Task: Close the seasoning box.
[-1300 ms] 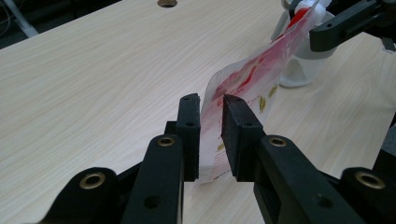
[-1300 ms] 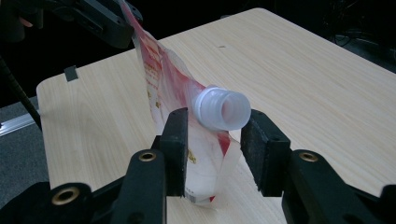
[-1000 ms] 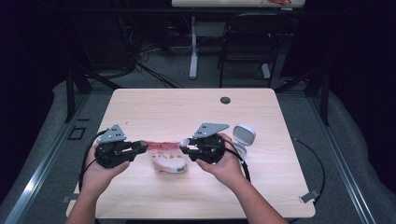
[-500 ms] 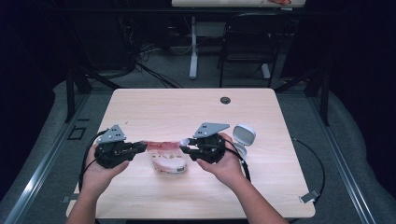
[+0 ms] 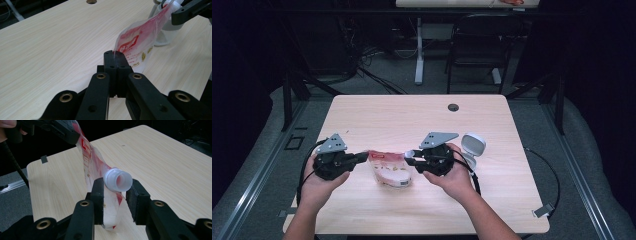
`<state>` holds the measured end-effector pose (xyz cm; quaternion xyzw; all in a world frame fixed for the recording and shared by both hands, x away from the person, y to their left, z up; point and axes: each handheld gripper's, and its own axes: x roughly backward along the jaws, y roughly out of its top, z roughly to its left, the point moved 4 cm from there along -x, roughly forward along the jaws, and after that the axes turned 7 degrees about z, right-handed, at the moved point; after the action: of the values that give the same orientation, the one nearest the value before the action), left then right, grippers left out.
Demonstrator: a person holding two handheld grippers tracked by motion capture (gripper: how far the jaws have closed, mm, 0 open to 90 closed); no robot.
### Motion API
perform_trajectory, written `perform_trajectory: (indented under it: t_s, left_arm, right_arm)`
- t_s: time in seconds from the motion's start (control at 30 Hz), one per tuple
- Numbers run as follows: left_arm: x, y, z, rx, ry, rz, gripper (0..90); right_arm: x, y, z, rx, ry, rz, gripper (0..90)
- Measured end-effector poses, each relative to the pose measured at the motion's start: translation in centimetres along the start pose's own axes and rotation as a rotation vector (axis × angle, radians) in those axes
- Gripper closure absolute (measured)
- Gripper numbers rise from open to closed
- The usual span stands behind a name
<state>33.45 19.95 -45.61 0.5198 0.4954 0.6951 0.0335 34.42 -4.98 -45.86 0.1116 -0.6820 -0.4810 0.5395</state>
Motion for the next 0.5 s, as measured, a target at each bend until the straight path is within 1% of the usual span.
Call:
perform_trajectory:
  t_s: [0.13,0.3,0.5]
  left_arm:
    - [-0.1,0.1,-0.3,-0.004,-0.007,-0.003,90.0]
    - [-0.1,0.5,-0.9,-0.009,-0.034,-0.021,90.0]
    - [-0.8,0.9,-1.8,-0.022,-0.045,-0.022,90.0]
  right_arm:
    - [0.3,-0.2,-0.1,-0.002,0.000,0.002,68.5]
    - [1.0,-0.6,-0.3,-0.010,0.002,-0.006,68.4]
    - [2.1,-1.3,-0.5,-0.007,-0.014,-0.001,68.4]
